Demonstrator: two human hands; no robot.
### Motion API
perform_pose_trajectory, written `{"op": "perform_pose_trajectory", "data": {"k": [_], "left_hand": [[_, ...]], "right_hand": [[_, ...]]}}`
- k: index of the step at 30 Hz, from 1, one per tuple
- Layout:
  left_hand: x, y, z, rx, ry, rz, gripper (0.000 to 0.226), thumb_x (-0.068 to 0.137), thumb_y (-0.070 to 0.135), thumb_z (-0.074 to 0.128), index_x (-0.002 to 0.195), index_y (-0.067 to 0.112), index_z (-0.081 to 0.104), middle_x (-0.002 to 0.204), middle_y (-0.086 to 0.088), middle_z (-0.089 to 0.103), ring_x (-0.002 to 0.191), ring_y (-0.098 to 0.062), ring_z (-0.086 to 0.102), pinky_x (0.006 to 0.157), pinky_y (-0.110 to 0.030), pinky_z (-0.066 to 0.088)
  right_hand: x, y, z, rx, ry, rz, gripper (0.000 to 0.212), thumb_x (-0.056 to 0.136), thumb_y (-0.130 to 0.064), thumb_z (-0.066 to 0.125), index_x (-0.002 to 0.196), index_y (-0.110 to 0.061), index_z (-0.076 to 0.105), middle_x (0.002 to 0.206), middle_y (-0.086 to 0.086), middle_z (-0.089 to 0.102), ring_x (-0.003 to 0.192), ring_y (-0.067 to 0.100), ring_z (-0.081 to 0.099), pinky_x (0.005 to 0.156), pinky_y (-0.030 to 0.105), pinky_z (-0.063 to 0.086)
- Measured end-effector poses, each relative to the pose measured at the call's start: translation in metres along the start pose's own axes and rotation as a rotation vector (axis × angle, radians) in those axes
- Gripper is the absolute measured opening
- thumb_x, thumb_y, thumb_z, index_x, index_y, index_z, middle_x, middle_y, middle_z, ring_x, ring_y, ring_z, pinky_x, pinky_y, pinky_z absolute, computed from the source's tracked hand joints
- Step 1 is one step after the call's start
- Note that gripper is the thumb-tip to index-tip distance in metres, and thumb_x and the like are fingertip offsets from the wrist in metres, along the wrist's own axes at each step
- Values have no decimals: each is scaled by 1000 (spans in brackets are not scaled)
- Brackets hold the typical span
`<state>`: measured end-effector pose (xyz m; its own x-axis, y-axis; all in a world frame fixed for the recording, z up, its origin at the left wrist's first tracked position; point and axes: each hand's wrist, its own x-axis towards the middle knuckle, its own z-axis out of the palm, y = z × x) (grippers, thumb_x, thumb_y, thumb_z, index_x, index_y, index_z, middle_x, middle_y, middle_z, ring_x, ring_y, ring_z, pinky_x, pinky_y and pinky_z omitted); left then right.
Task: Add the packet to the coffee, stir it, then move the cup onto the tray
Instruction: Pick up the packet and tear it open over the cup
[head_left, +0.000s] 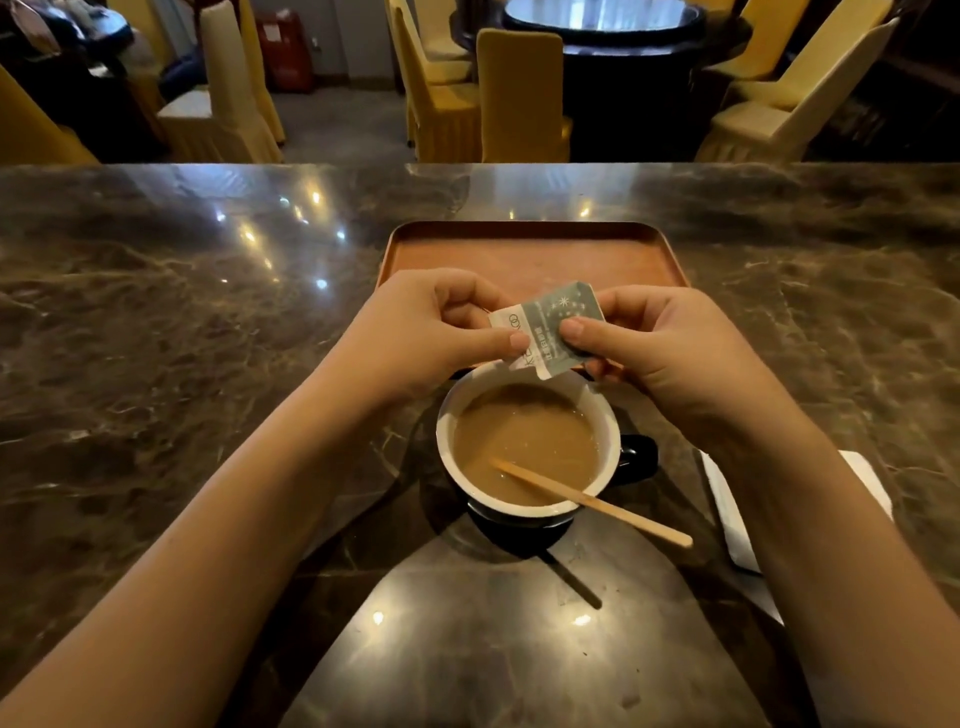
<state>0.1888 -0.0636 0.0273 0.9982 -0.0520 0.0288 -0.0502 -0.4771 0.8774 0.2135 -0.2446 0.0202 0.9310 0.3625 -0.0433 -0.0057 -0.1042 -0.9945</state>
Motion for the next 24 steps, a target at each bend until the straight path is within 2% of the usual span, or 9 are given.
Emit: {"op": "perform_pose_trajectory", "data": {"k": [4,6,15,24], "left_hand": [[1,-2,5,6,20,3,17,70,24,74,85,17,67,65,0,69,58,-6,63,57,-14,52],[1,-3,6,-3,23,-1,17,71,23,73,85,15,67,62,4,67,55,-2,61,55,-10,49],[0,-8,6,-24,31,-6,15,71,23,74,83,17,68,61,5,67,60,-9,64,61,-17,53],[0,-7,6,-4,36,3,15,72,22,73,84,18,67,67,2,69,66,-14,66,66,-21,54]], "right_hand": [[1,2,-3,-36,-1,-44,7,78,-11,64,84,-11,69,62,-1,71,50,2,59,48,11,50],[2,3,-3,-72,0,-70,7,77,-12,65,84,-12,68,61,-5,72,52,1,61,48,11,49],[4,9,0,-150,35,-118,6,77,-15,68,83,-16,69,65,-1,72,55,3,62,49,12,49],[3,9,0,-160,40,-142,8,77,-15,67,85,-16,68,60,-6,70,53,1,61,48,11,47]]}}
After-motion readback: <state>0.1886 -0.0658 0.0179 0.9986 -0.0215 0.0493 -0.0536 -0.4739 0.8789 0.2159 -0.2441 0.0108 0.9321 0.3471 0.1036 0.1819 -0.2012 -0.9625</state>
